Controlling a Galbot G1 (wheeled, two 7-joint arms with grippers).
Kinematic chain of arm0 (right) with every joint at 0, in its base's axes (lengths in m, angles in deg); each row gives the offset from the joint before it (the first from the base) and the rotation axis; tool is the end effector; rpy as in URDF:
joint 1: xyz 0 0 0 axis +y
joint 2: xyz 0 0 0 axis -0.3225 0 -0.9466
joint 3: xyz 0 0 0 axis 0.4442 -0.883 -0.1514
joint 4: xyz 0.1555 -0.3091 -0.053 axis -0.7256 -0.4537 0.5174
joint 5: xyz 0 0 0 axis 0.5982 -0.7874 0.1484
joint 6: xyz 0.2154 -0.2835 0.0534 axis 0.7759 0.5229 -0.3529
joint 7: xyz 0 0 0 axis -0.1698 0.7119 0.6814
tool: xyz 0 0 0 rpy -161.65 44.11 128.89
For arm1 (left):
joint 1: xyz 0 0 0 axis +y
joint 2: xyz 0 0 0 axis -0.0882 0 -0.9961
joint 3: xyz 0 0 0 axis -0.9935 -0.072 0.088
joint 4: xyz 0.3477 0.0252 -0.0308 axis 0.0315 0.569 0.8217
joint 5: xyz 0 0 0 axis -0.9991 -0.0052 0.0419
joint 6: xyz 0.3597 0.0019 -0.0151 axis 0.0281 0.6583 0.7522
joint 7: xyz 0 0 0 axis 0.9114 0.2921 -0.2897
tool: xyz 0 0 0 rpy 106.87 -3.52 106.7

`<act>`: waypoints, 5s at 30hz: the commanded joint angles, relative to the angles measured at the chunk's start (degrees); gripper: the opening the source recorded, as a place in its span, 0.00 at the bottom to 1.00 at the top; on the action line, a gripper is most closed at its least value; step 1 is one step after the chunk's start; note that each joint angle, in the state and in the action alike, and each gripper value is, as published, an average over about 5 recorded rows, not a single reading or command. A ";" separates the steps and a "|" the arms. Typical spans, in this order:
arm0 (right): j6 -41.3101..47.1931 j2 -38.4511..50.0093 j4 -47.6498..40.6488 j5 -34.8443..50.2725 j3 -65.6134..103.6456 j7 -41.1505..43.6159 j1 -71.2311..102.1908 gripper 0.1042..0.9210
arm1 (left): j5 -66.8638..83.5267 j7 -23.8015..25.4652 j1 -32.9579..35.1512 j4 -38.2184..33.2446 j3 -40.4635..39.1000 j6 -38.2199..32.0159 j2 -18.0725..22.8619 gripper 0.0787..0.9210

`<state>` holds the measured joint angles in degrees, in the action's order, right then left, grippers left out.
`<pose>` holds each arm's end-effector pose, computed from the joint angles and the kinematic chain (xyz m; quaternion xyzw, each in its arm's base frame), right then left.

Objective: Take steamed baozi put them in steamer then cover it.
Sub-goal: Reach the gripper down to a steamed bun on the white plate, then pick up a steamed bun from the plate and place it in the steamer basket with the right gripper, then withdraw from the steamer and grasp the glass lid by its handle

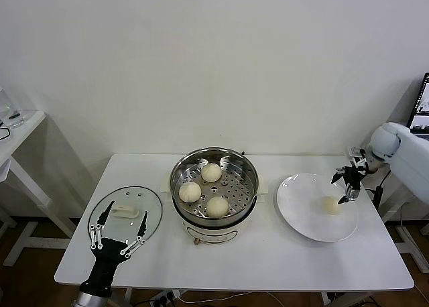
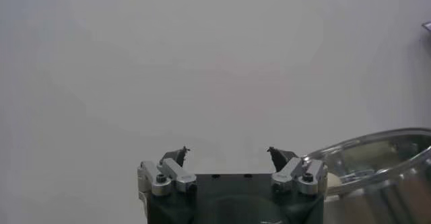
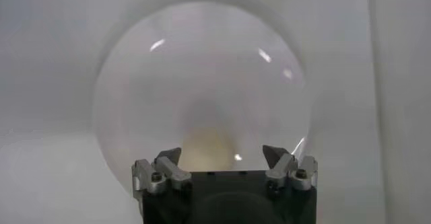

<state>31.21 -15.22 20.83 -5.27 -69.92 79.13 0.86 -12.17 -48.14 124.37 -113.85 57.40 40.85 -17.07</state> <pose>0.5695 -0.2921 -0.1807 0.4784 -0.5821 0.4669 0.4628 0.1415 0.0757 -0.3257 0.0851 0.9690 0.1765 0.1506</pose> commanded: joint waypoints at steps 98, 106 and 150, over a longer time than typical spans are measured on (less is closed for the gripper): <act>13.29 -33.36 17.69 25.40 -37.03 -1.96 -25.79 0.74 | -0.31 -0.64 0.13 -0.05 0.81 -0.09 -0.34 0.88; 12.64 -32.31 19.58 24.22 -36.27 -1.42 -27.43 0.88 | -0.47 -0.79 0.08 -0.46 1.47 0.17 -0.59 0.88; -15.76 -13.45 48.17 13.98 76.25 -82.42 74.12 0.88 | -47.08 -13.04 -10.21 15.95 3.65 15.31 -3.06 0.88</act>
<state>20.47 -19.26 65.16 15.95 -21.51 1.75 42.25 -39.82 -61.27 114.77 -104.82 58.28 52.20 -19.15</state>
